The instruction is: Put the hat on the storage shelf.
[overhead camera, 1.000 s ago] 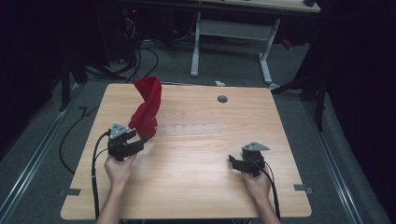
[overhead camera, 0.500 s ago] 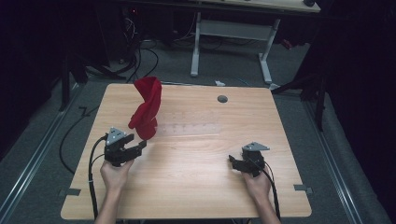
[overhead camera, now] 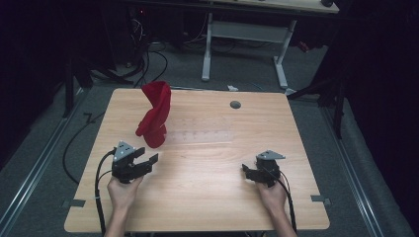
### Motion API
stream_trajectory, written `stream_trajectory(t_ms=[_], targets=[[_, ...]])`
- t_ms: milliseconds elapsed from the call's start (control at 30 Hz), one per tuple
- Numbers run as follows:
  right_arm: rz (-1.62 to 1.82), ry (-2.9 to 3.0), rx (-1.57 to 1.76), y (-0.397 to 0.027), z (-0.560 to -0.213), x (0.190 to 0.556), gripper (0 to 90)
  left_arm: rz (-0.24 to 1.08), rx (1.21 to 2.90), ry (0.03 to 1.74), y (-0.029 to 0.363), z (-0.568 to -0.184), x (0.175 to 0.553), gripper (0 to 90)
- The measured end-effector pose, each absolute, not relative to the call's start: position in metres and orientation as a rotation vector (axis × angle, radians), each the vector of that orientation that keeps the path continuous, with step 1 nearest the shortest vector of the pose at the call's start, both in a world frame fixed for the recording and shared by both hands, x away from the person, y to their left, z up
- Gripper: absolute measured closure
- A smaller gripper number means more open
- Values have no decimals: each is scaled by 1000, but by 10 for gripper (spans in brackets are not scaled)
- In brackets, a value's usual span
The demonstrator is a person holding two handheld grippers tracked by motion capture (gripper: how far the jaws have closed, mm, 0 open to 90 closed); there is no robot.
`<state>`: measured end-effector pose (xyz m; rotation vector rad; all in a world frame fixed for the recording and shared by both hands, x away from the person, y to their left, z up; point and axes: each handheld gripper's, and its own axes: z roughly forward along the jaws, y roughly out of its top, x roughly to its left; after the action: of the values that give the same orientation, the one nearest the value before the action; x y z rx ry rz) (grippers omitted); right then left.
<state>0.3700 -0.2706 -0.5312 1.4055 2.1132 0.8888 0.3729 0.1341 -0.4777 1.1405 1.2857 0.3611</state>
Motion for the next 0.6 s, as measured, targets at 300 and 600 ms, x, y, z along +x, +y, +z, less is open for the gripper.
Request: stream_trajectory(t_ms=[300,600], targets=[[889,2113,1406,-271,-531,370,325,316,1177,1266,122,-486,362,388],[889,2114,1405,-271,-531,370,325,287,1209,1249,108,-495,357,388]])
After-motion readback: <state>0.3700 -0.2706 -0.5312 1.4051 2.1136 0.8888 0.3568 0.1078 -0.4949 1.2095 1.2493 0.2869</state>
